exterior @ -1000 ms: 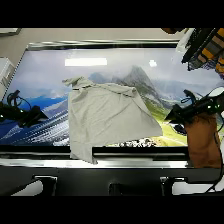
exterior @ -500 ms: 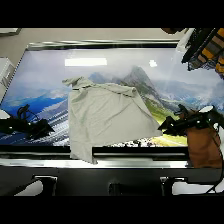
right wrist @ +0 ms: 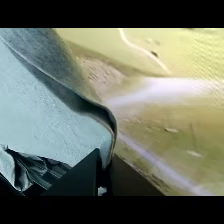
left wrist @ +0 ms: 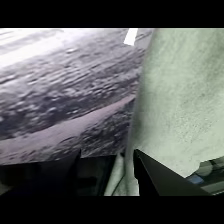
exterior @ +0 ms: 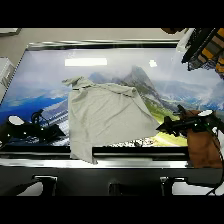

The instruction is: Fold the clothes and pants, and hang the long-sleeved shirts on hangers.

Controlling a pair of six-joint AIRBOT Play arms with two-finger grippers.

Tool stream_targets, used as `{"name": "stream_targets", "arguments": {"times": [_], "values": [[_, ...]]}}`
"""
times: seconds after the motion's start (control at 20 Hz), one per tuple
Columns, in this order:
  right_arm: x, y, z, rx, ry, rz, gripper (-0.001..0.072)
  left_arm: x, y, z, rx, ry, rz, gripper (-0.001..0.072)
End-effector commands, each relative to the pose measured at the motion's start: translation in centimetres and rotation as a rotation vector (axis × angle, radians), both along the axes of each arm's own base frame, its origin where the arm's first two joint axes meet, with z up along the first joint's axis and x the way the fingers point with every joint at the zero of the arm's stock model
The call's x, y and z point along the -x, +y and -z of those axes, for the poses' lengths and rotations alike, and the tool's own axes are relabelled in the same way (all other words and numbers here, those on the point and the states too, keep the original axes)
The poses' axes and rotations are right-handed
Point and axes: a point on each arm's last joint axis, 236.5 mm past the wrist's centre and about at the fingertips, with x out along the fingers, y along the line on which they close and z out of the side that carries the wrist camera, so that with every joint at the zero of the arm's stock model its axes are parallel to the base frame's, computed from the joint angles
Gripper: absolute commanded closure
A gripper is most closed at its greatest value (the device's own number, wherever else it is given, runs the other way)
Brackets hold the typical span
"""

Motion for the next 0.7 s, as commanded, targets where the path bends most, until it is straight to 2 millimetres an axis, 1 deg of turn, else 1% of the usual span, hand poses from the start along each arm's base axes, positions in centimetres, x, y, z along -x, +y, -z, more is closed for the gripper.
{"name": "stream_targets", "arguments": {"times": [0.0,0.15,0.25,0.3,0.35,0.4,0.5,0.55,0.6,0.65], "values": [[-0.6,-0.2,-0.9,0.015,-0.041,0.011,0.0679,-0.8,-2.2,1.2,-0.008,-0.048,0.016,0.0318],[-0.1,0.2,-1.4,-0.005,-0.031,-0.003,0.0679,-1.2,-3.9,1.8,-0.002,-0.052,0.04,0.0319],[-0.2,0.5,-1.8,-0.021,-0.036,0.0,0.0679,-0.9,-5.2,2.5,0.021,-0.023,0.062,0.0318],[-0.4,0.7,-2.1,-0.032,-0.04,0.009,0.0679,-0.6,-5.8,2.9,0.029,-0.007,0.075,0.033],[-0.6,1.1,-2.6,-0.049,-0.046,0.019,0.068,-0.4,-6.0,3.1,0.031,0.002,0.084,0.0489],[-0.6,1.6,-2.9,-0.05,-0.056,0.006,0.068,-0.6,-6.1,3.0,0.034,-0.002,0.08,0.0677],[-0.4,4.1,-3.5,-0.032,-0.091,-0.075,0.0681,-2.0,-6.0,1.7,0.05,-0.049,0.043,0.0684],[-0.8,5.6,-4.0,-0.016,-0.129,-0.108,0.0682,-3.2,-5.7,0.6,0.044,-0.09,0.038,0.0685],[-1.7,7.0,-4.8,0.003,-0.19,-0.119,0.0682,-4.5,-5.5,-0.8,0.035,-0.139,0.043,0.0685],[-3.1,7.6,-5.9,0.038,-0.264,-0.122,0.0683,-6.0,-5.2,-2.8,0.024,-0.2,0.049,0.0685]]}}
